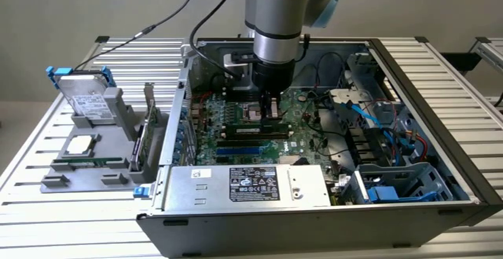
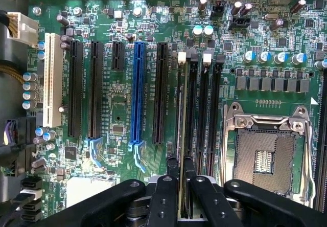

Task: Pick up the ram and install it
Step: 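Insert the ram into the slot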

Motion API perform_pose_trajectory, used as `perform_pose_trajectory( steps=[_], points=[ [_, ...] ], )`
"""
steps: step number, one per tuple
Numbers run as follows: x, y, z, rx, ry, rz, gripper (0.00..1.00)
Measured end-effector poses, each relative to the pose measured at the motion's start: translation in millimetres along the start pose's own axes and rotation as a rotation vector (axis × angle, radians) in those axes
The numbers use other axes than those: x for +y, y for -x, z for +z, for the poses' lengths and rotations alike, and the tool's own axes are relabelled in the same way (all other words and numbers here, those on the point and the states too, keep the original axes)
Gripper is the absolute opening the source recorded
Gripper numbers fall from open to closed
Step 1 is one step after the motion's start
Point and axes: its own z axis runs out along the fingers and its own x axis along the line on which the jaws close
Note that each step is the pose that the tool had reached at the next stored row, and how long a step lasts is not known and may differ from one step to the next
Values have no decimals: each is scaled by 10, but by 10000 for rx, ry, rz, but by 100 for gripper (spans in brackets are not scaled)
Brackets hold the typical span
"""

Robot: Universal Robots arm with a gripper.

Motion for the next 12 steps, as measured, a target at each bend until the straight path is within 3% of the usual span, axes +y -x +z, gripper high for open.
perform_pose_trajectory(
  steps=[12],
  points=[
    [-4,14,22,2,4,17,15]
  ],
)
